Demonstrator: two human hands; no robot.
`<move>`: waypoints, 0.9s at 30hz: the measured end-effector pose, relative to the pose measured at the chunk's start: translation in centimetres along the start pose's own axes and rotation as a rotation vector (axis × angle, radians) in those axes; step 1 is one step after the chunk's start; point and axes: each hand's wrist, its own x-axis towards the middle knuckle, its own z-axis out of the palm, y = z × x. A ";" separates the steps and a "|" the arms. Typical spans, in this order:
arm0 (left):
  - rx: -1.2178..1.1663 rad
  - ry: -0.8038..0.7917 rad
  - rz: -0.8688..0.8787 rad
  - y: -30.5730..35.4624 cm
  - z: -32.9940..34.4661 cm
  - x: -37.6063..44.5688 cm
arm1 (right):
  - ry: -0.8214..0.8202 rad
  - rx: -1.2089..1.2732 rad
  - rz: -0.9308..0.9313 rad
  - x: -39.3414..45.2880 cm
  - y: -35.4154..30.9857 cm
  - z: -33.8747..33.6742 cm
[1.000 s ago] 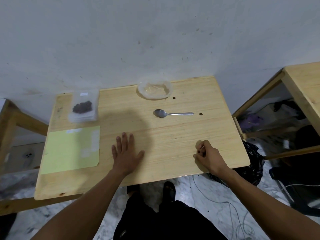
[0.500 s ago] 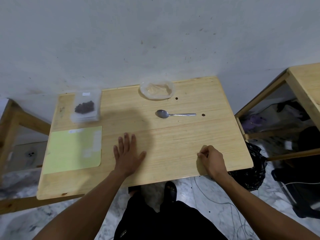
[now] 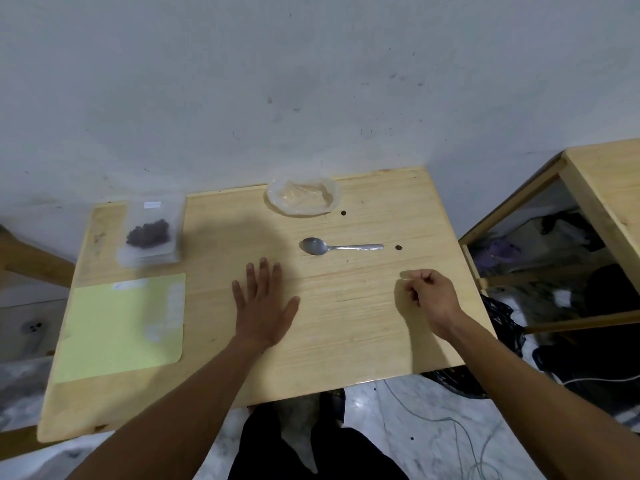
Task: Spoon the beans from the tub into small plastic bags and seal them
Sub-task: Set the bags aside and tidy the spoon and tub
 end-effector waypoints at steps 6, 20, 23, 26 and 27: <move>0.003 0.084 -0.029 1.2 1.1 3.1 | 0.017 -0.259 -0.159 4.4 -2.6 0.6; 0.082 0.253 -0.027 1.7 2.0 2.6 | -0.038 -0.418 -0.128 7.8 -4.4 2.3; 0.090 0.263 -0.030 1.9 1.9 2.7 | -0.115 -0.334 -0.186 8.3 -5.5 3.6; 0.095 0.277 -0.027 1.9 1.9 2.6 | -0.174 -0.271 -0.233 8.7 -7.3 6.0; 0.095 0.285 -0.026 1.9 1.9 2.6 | -0.181 -0.294 -0.270 8.8 -8.0 6.9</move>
